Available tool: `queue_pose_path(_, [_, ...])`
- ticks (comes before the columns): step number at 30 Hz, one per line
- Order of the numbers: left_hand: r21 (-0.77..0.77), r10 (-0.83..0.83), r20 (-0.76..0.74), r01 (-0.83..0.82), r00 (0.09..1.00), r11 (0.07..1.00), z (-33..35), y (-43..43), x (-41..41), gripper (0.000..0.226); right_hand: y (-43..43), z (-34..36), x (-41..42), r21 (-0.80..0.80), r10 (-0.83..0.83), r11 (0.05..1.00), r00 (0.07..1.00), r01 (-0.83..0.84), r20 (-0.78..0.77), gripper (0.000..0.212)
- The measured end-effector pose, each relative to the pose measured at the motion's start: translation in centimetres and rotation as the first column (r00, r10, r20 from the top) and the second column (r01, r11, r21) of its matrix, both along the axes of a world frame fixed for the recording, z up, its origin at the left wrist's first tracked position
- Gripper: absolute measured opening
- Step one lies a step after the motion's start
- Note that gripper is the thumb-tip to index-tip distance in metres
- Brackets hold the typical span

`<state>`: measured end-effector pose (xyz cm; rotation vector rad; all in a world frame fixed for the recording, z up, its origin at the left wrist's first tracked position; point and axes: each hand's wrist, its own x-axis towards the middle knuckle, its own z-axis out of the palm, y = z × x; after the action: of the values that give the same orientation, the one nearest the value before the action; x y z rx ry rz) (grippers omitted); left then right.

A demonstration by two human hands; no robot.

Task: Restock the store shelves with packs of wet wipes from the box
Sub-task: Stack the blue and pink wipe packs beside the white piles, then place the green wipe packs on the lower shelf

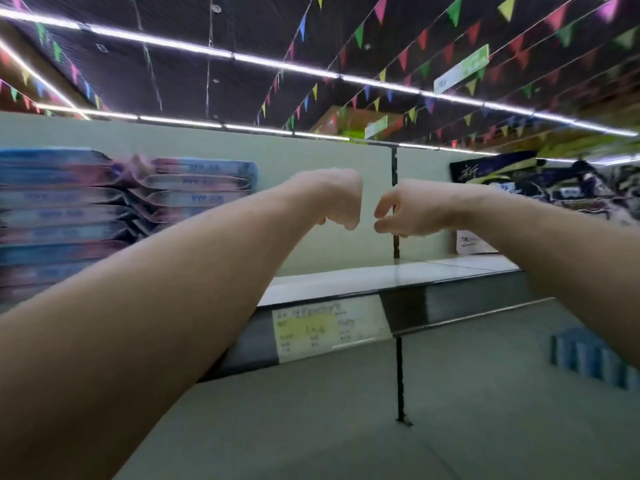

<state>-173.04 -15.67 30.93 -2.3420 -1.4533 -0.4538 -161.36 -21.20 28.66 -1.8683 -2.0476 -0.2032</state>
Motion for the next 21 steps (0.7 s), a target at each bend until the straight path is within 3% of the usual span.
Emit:
queue_pose_path(10, [0.012,-0.277,-0.024,0.277,0.961,0.961,-0.6,-4.4,3.2,0.031,-7.5,-0.8,1.0,0.06,-0.284,0.956,0.958,0.286,-0.032,0.031])
queue_pose_path(17, [0.02,-0.477,-0.071,0.48,0.876,0.877,-1.1,-9.6,5.3,0.011,-14.3,-1.8,0.8,0.058,-0.478,0.876,0.877,0.48,-0.045,0.03])
queue_pose_path(21, [0.027,-0.579,-0.101,0.584,0.809,0.812,-1.6,-13.0,6.7,0.017,-18.3,-2.2,1.1,0.044,-0.571,0.818,0.819,0.573,-0.051,0.029])
